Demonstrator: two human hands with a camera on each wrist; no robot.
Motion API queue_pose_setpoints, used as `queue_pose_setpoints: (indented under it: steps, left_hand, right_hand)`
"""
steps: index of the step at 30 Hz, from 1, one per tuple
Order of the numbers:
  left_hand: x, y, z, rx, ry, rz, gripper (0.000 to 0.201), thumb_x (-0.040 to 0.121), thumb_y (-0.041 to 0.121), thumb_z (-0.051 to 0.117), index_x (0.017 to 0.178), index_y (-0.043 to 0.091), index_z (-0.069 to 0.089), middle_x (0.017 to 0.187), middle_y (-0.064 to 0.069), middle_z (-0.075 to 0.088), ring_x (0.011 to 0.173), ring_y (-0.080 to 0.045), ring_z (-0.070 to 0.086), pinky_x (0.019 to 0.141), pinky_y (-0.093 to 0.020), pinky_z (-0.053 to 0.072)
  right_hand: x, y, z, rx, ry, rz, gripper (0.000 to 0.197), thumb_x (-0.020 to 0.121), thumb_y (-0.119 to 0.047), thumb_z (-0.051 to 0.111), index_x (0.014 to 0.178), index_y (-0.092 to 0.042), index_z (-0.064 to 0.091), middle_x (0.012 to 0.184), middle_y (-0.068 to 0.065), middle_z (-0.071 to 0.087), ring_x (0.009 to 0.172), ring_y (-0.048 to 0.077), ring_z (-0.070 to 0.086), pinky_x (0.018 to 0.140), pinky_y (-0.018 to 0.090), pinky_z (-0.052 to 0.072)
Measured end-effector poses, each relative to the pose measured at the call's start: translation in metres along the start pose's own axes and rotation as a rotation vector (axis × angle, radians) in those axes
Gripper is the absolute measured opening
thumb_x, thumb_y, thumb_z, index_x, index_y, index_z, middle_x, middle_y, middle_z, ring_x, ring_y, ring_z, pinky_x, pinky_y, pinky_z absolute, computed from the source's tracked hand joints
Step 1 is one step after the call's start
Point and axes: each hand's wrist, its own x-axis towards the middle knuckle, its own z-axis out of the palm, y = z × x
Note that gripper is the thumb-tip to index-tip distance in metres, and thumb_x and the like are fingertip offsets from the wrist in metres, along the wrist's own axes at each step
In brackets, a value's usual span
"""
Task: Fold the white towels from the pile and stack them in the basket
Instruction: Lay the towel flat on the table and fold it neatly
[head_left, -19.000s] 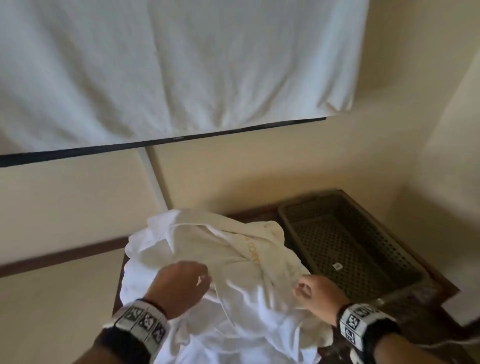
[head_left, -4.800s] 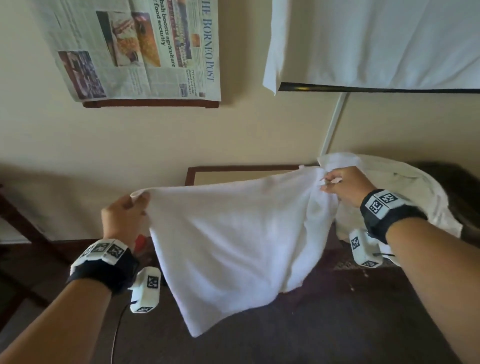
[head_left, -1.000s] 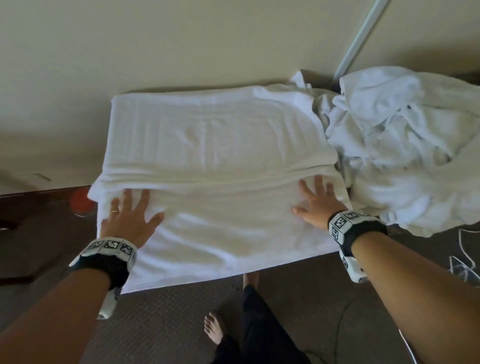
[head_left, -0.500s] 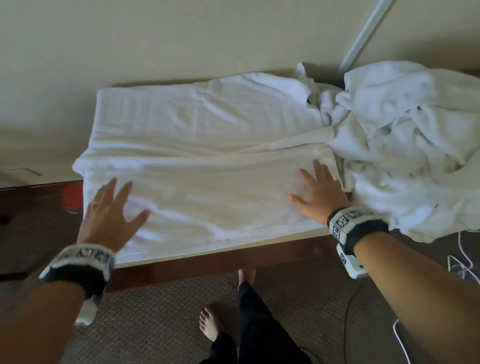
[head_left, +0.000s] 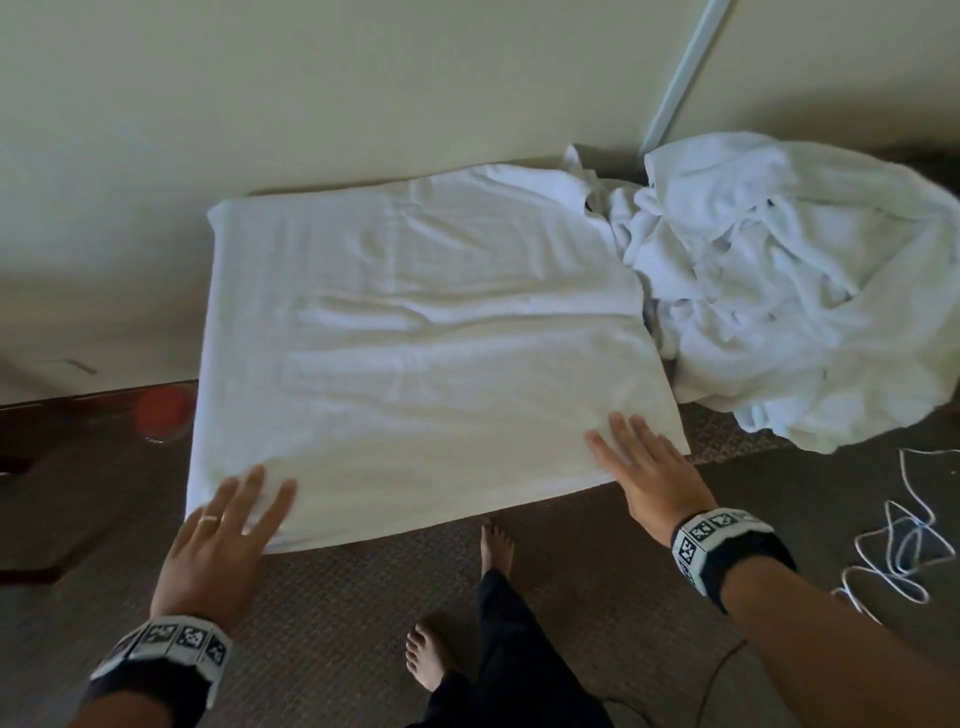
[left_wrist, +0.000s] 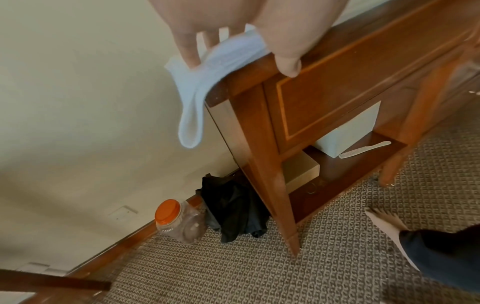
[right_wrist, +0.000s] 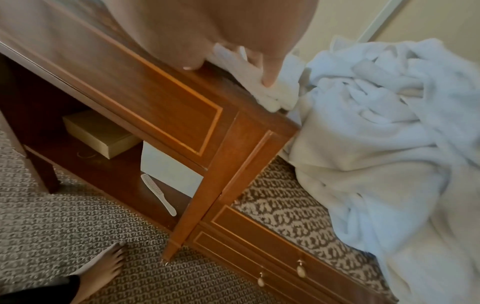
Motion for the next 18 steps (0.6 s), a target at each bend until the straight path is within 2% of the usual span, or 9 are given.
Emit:
queue_pose_setpoints:
  steps: [3,5,7,9,12,13,15,16,18]
  left_hand:
    - [-0.009,-0.002,-0.009,0.049,0.026,0.053,0.060,0.078,0.013,0.053,0.138,0.019,0.061,0.145,-0.013,0.056,0.118,-0.044,0.062,0.079,-0.062,0.057]
    - [-0.009,-0.003,-0.015,0.039,0.013,0.068,0.061,0.074,0.011,0.061,0.134,0.019,0.060,0.134,-0.012,0.064,0.106,-0.042,0.068,0.068,-0.060,0.060]
    - [-0.004,-0.005,-0.016,0.048,-0.082,0.040,0.065,0.071,0.008,0.074,0.132,0.019,0.056,0.126,-0.015,0.068,0.100,-0.043,0.070,0.064,-0.058,0.060]
    - [0.002,0.001,-0.023,0.007,-0.142,-0.011,0.076,0.065,0.003,0.086,0.133,0.019,0.058,0.135,-0.014,0.064,0.111,-0.044,0.066,0.074,-0.061,0.059]
    - [0.000,0.010,-0.044,-0.116,-0.153,-0.234,0.052,0.092,0.020,0.066,0.141,0.032,0.056,0.151,0.001,0.052,0.134,-0.027,0.053,0.105,-0.044,0.049]
    - [0.001,0.011,-0.050,-0.146,-0.172,-0.262,0.040,0.096,0.025,0.061,0.135,0.034,0.061,0.144,0.001,0.058,0.128,-0.024,0.058,0.103,-0.038,0.047]
    - [0.006,0.010,-0.064,-0.112,-0.263,-0.225,0.020,0.092,0.026,0.060,0.102,0.042,0.066,0.109,0.005,0.071,0.107,-0.020,0.068,0.090,-0.032,0.051]
    - [0.009,0.007,-0.067,-0.126,-0.342,-0.212,0.019,0.089,0.024,0.059,0.085,0.042,0.059,0.092,0.010,0.066,0.099,-0.017,0.069,0.084,-0.029,0.052]
    - [0.019,-0.005,-0.068,-0.109,-0.442,-0.177,0.019,0.088,0.021,0.054,0.075,0.035,0.053,0.085,0.015,0.059,0.095,-0.012,0.067,0.081,-0.023,0.049]
  right_hand:
    - [-0.006,0.006,-0.007,-0.059,0.112,-0.008,0.077,0.052,0.009,0.079,0.126,-0.007,0.063,0.133,0.020,0.060,0.113,0.041,0.064,0.083,0.051,0.057]
    - [-0.003,0.006,-0.025,-0.098,0.120,0.003,0.059,0.046,0.007,0.084,0.103,-0.004,0.070,0.106,0.018,0.071,0.086,0.037,0.071,0.072,0.046,0.058]
    - [0.002,0.003,-0.052,-0.138,0.014,0.044,0.034,0.061,-0.003,0.083,0.091,-0.010,0.069,0.086,0.007,0.070,0.074,0.028,0.067,0.072,0.039,0.054]
    - [0.010,0.001,-0.067,-0.145,-0.164,0.151,0.017,0.088,-0.009,0.060,0.104,-0.015,0.064,0.100,0.004,0.067,0.092,0.026,0.064,0.086,0.036,0.047]
    - [0.019,-0.001,-0.073,-0.105,-0.304,0.256,0.024,0.093,-0.008,0.052,0.113,-0.013,0.065,0.104,0.006,0.067,0.095,0.027,0.067,0.080,0.037,0.054]
    - [0.021,-0.002,-0.074,-0.106,-0.334,0.270,0.025,0.093,-0.006,0.051,0.112,-0.012,0.065,0.104,0.007,0.068,0.094,0.028,0.068,0.078,0.036,0.054]
    - [0.023,-0.001,-0.078,-0.116,-0.396,0.279,0.026,0.093,-0.005,0.048,0.112,-0.010,0.065,0.105,0.009,0.068,0.094,0.029,0.068,0.077,0.036,0.054]
    - [0.024,0.002,-0.079,-0.128,-0.420,0.280,0.026,0.093,-0.004,0.048,0.112,-0.009,0.065,0.104,0.009,0.068,0.092,0.029,0.068,0.076,0.036,0.054]
    - [0.027,0.009,-0.081,-0.131,-0.444,0.288,0.025,0.093,-0.005,0.047,0.111,-0.009,0.064,0.102,0.009,0.068,0.090,0.028,0.068,0.076,0.036,0.054]
